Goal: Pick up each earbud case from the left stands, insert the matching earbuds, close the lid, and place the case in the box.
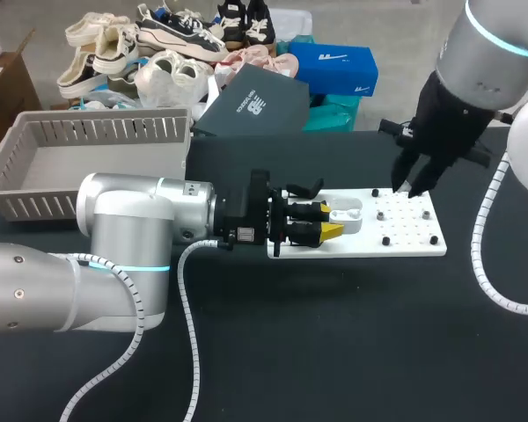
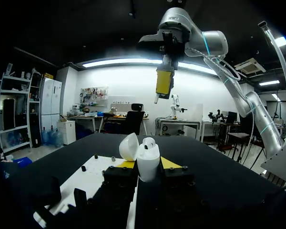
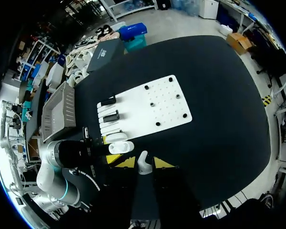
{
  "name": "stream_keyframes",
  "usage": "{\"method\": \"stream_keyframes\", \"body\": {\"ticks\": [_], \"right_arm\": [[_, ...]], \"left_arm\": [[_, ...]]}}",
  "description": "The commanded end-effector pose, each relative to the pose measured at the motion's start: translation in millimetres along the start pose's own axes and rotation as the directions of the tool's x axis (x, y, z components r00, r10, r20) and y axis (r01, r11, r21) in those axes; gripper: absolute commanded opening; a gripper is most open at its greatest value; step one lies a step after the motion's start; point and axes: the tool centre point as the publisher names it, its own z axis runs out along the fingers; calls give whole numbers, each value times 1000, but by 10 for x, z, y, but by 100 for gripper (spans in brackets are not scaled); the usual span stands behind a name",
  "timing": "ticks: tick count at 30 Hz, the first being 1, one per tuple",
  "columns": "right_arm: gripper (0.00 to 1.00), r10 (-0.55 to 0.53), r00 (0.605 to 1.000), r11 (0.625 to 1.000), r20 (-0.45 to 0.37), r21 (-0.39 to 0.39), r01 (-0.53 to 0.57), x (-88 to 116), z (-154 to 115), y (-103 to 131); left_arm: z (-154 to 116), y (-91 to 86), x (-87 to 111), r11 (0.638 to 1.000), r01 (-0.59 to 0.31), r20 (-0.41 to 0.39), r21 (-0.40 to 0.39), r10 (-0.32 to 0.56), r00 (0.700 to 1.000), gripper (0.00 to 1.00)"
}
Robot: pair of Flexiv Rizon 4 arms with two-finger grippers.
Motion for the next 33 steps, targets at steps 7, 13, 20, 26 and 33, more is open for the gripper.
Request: {"method": "stream_keyframes", "body": {"ticks": [7,13,20,26,33], "right_arm": [[0,-142,981,987,-135,59,151,177,67,388],[0,-168,973,981,-161,72,182,199,202,526],[0,-184,962,977,-200,73,202,180,284,593],[0,-234,943,967,-239,46,252,181,339,638],[0,-264,928,960,-264,22,279,182,409,666]], "left_arm": [[3,15,7,1000,0,1,4,0,1000,0],[3,15,7,1000,0,1,4,0,1000,0],[3,15,7,1000,0,1,4,0,1000,0],[3,15,7,1000,0,1,4,0,1000,0],[3,15,7,1000,0,1,4,0,1000,0]]}}
